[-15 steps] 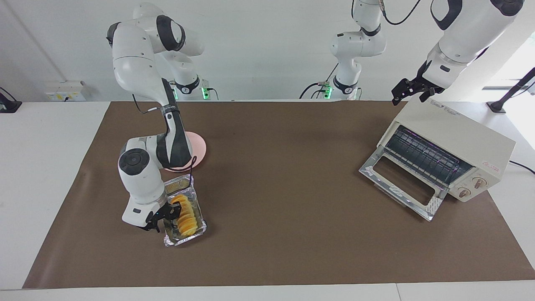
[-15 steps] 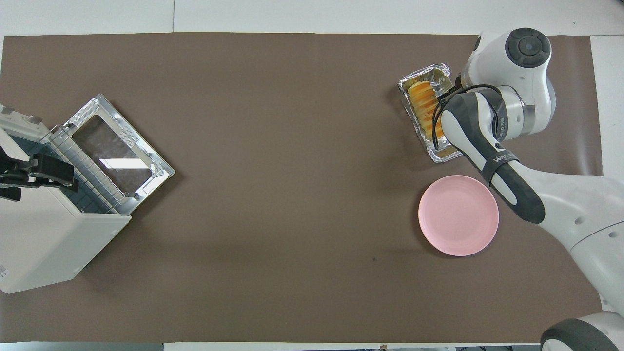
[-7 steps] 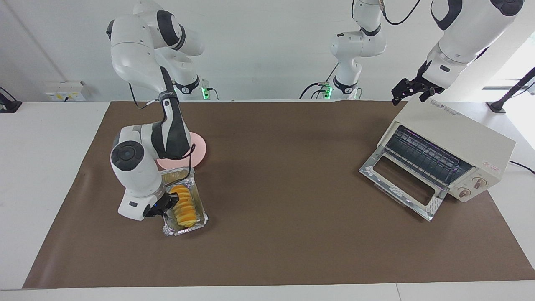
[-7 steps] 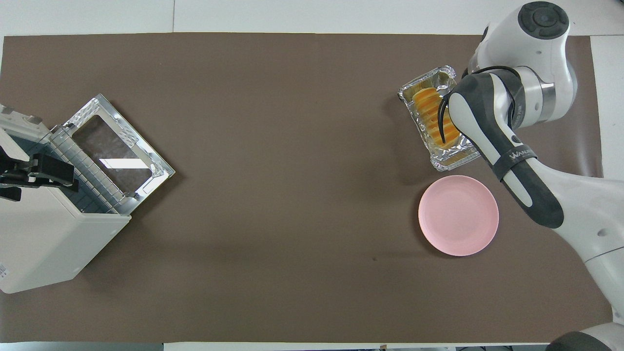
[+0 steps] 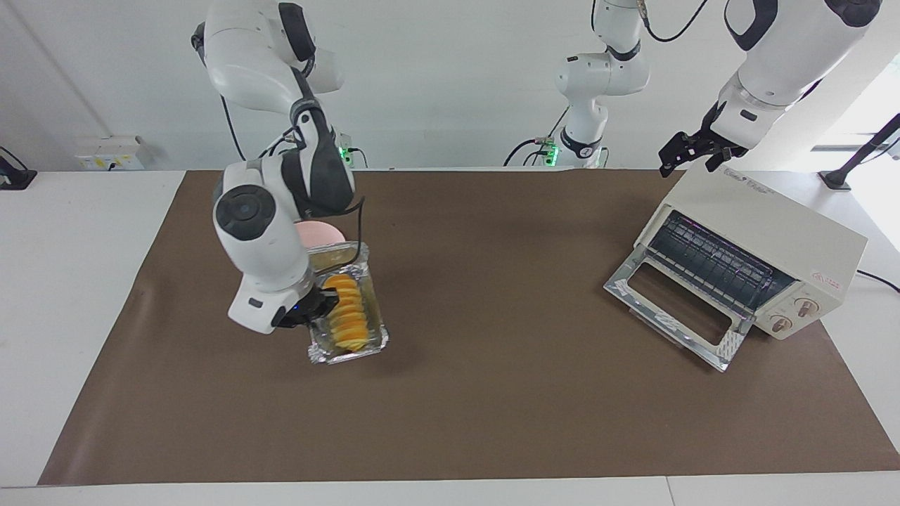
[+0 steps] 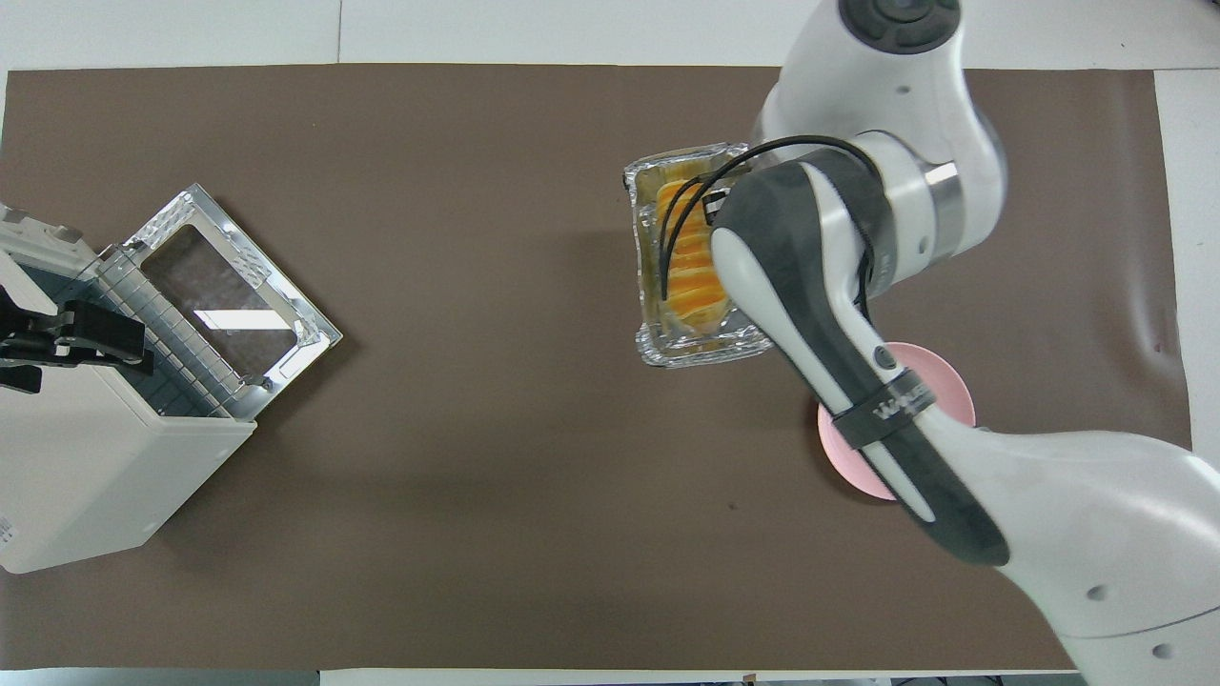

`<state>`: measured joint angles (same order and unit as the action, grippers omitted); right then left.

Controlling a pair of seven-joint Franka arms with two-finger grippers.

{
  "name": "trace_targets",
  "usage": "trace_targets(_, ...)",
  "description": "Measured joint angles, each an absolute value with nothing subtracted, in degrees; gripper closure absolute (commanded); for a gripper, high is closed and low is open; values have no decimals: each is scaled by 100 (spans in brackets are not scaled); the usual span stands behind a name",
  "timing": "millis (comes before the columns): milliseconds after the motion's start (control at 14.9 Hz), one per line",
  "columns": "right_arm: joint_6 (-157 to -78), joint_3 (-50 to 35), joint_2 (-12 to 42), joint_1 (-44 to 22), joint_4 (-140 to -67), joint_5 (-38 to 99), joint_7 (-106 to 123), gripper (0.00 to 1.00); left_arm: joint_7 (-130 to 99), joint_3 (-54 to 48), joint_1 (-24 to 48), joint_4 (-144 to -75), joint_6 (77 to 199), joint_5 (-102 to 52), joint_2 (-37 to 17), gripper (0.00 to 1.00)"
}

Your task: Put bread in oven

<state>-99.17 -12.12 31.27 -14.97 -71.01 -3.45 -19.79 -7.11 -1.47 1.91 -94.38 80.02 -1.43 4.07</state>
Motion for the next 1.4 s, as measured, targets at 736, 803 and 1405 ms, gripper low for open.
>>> trace_targets(736, -12891, -1190, 3098, -2534, -9498, -344, -3252, 21, -711, -147, 191, -9438, 8002, -143, 407, 0)
trace_targets(803, -12916, -1183, 3070, -2532, -9551, -344, -3252, 0, -711, -147, 191, -9438, 8002, -143, 407, 0)
trace_targets(1405, -11729, -990, 2079, -1968, -9439, -351, -2843, 0, -711, -147, 191, -9438, 8002, -143, 407, 0)
